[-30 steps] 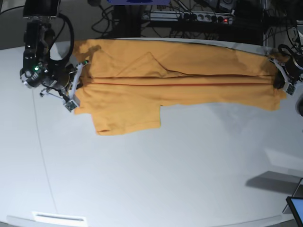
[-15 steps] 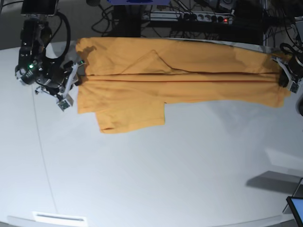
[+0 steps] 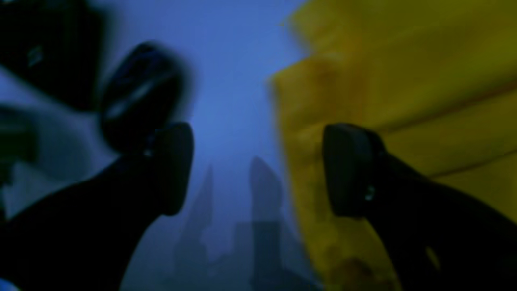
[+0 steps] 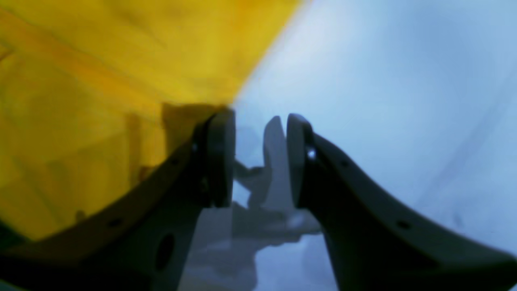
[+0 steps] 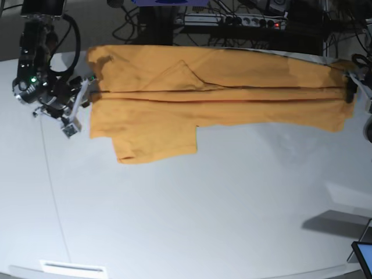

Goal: Fold the T-shirt properly
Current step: 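Lower the folded fabric onto the shirt and open both grippers, then raise the right gripper and reposition it over the folded strip's end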

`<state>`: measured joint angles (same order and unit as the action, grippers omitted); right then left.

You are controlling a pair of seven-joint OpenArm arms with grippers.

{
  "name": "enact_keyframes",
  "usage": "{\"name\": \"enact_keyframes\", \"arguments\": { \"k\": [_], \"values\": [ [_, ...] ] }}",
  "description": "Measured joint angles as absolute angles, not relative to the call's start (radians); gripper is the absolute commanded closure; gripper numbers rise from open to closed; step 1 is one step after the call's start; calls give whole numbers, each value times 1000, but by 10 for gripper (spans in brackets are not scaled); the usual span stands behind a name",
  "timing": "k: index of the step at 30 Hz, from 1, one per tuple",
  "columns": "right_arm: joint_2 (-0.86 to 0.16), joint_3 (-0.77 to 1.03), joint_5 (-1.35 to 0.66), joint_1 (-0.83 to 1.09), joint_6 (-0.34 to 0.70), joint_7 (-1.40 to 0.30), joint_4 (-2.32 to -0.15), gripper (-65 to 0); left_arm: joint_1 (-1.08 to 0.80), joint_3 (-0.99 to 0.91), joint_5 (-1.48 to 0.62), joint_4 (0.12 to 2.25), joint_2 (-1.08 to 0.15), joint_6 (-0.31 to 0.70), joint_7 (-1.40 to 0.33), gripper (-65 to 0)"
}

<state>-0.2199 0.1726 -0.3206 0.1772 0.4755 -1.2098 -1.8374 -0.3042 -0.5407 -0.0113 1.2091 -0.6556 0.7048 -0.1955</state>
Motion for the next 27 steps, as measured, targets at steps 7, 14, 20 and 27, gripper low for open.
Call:
{"name": "enact_keyframes", "arguments": {
  "k": [7,14,20,27],
  "values": [
    [-237,167,-330,178,374,-1206,-1838,-209,-299,-551,-18,1243,-626,708,-195,-501],
    [-237,170,-324,181,345,-1184,-1900,-205,-215,-688,-9,1299,-546,705,-208,-469],
    [-235,170,-334,174,347,-1166,-1957,-165,-207,-698,-14,1403,-491,706,-202,-163],
    [-229,165,-334,181,414,-1168,-1957,-9,-214,-690,-15,1483,-474,707,-255,0]
  ]
}}
